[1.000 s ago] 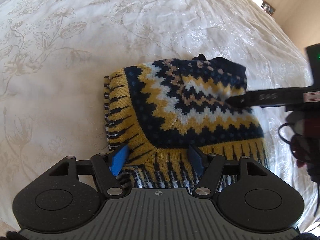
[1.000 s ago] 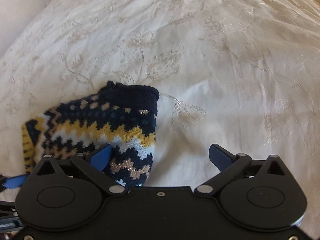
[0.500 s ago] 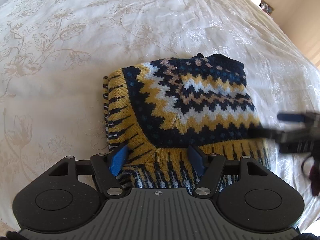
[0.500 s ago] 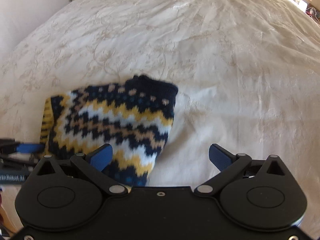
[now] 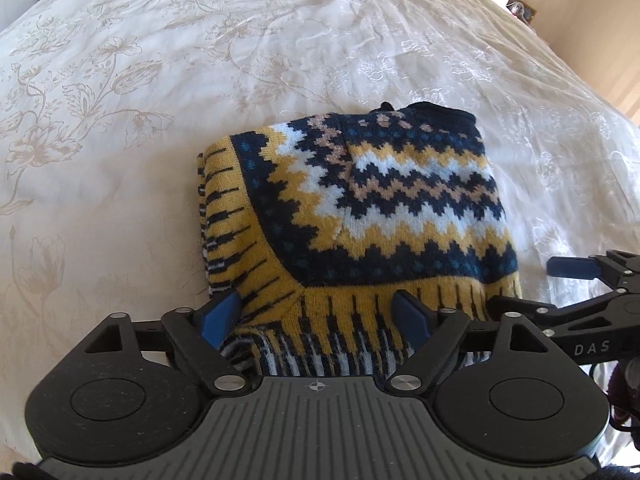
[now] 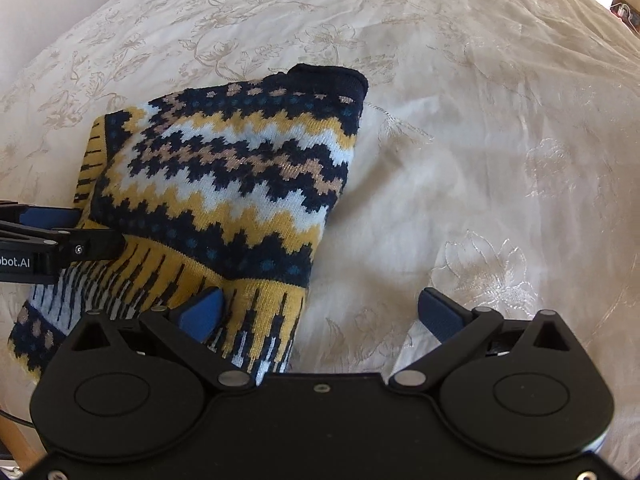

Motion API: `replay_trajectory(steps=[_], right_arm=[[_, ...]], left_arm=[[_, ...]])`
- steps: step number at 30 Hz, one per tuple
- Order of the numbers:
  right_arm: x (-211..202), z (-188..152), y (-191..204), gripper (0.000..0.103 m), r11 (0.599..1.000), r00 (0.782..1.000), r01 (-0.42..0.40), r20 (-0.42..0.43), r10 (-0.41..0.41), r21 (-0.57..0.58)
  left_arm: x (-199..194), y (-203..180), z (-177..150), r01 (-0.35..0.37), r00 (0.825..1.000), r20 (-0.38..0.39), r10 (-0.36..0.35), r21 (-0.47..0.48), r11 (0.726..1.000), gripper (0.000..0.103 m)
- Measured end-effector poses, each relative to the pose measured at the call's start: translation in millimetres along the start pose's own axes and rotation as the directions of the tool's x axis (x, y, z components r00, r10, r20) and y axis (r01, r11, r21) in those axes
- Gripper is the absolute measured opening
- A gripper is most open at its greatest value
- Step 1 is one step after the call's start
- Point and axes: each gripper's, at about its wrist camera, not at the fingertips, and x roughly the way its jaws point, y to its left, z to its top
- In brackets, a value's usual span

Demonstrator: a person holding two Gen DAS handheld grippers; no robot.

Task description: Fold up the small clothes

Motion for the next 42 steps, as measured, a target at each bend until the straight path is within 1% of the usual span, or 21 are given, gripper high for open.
replay_trajectory(steps=[2, 3, 4, 6, 8, 10, 13, 16, 19, 20, 23, 24, 26, 28, 30, 31, 33, 34, 37, 39, 42], right_arm=[[-5.2, -6.6, -1.7, 0.102, 1.0, 1.0, -0.014, 0.002, 0.014, 0.014], [-7.3, -9.9, -2.5, 0.102, 1.0, 1.0, -0.023, 0.0, 0.023, 0.02], [-9.6, -14.2, -3.5, 0.102, 0.999, 0.999, -0.034, -0.005, 0.035, 0.027], [-12.4, -22.5, -4.7, 0.102, 0.998, 0.998, -0.058, -0.025, 0.059, 0.031], [-13.9, -33.9, -3.1, 0.102, 0.997, 0.996, -0.072, -0.059, 0.073, 0.009], [-18.2, -46.0, -0.8, 0.102, 0.996, 0.994, -0.086, -0.073, 0.084, -0.012], [-31.3, -56.0, -5.9, 0.102, 0.994, 0.993, -0.106, -0.056, 0.107, 0.019], [-50.2, -59.9, -12.7, 0.102, 0.99, 0.992, -0.122, -0.008, 0.123, 0.065], [-68.6, -58.9, -14.1, 0.102, 0.992, 0.994, -0.099, 0.046, 0.096, 0.079], [-74.9, -58.0, -14.1, 0.102, 0.991, 0.993, -0.103, 0.065, 0.097, 0.086], [-94.4, -54.4, -14.0, 0.102, 0.983, 0.982, -0.147, 0.132, 0.132, 0.109], [-101.2, -54.1, -11.4, 0.102, 0.984, 0.979, -0.149, 0.156, 0.132, 0.102], [-115.5, -53.8, -4.4, 0.102, 0.986, 0.971, -0.145, 0.205, 0.126, 0.08], [-129.1, -55.5, 1.5, 0.102, 0.983, 0.957, -0.16, 0.257, 0.132, 0.092], [-142.6, -58.8, 6.6, 0.102, 0.977, 0.942, -0.182, 0.304, 0.14, 0.114], [-148.3, -60.2, 10.0, 0.102, 0.975, 0.938, -0.187, 0.315, 0.141, 0.119], [-159.4, -62.9, 17.6, 0.102, 0.978, 0.935, -0.173, 0.331, 0.126, 0.115], [-165.4, -65.5, 21.9, 0.102, 0.983, 0.934, -0.151, 0.341, 0.106, 0.108], [-180.7, -74.2, 34.6, 0.102, 0.993, 0.929, -0.073, 0.369, 0.035, 0.09], [-188.9, -80.7, 41.7, 0.102, 0.995, 0.926, -0.028, 0.378, -0.011, 0.097], [-195.0, -87.4, 48.4, 0.102, 0.992, 0.934, 0.008, 0.354, -0.054, 0.129]], left_arm=[[-7.0, -5.4, -8.7, -0.024, 1.0, 0.015, 0.023, 0.017, 1.0, 0.086], [-10.2, -7.4, -13.6, -0.036, 0.999, 0.015, 0.036, 0.018, 0.999, 0.093], [-12.0, -8.1, -18.6, -0.042, 0.999, 0.006, 0.042, 0.01, 0.999, 0.095], [-12.9, -4.9, -31.3, -0.024, 0.999, -0.039, 0.023, -0.032, 0.999, 0.095], [-13.7, -1.4, -45.6, -0.019, 0.997, -0.077, 0.013, -0.075, 0.997, 0.095], [-21.4, 0.5, -57.1, -0.033, 0.997, -0.075, 0.025, -0.104, 0.994, 0.095], [-41.7, 0.8, -61.2, -0.056, 0.998, -0.043, 0.051, -0.129, 0.99, 0.095], [-66.9, -4.4, -54.9, -0.069, 0.997, 0.015, 0.071, -0.113, 0.991, 0.095], [-92.1, -13.0, -43.8, -0.08, 0.994, 0.07, 0.085, -0.076, 0.994, 0.095], [-100.4, -15.5, -40.7, -0.073, 0.992, 0.094, 0.08, -0.072, 0.995, 0.095], [-122.9, -22.6, -32.8, -0.037, 0.986, 0.158, 0.048, -0.069, 0.997, 0.095], [-129.0, -25.4, -30.2, -0.039, 0.984, 0.171, 0.05, -0.067, 0.997, 0.095], [-139.9, -31.2, -26.0, -0.065, 0.981, 0.177, 0.076, -0.066, 0.996, 0.094], [-151.8, -36.5, -24.7, -0.109, 0.976, 0.182, 0.121, -0.076, 0.991, 0.094], [-166.3, -37.5, -26.7, -0.159, 0.962, 0.211, 0.173, -0.084, 0.984, 0.093], [-174.8, -36.7, -29.3, -0.175, 0.953, 0.233, 0.192, -0.089, 0.98, 0.093], [-189.1, -35.5, -34.3, -0.192, 0.941, 0.264, 0.212, -0.102, 0.976, 0.093], [-194.7, -34.7, -36.6, -0.2, 0.936, 0.271, 0.223, -0.109, 0.974, 0.093], [-206.9, -31.6, -43.5, -0.229, 0.929, 0.266, 0.256, -0.128, 0.965, 0.093], [-213.2, -28.2, -50.0, -0.231, 0.93, 0.259, 0.261, -0.141, 0.963, 0.093], [-218.4, -24.2, -59.5, -0.216, 0.939, 0.237, 0.249, -0.157, 0.964, 0.093]])
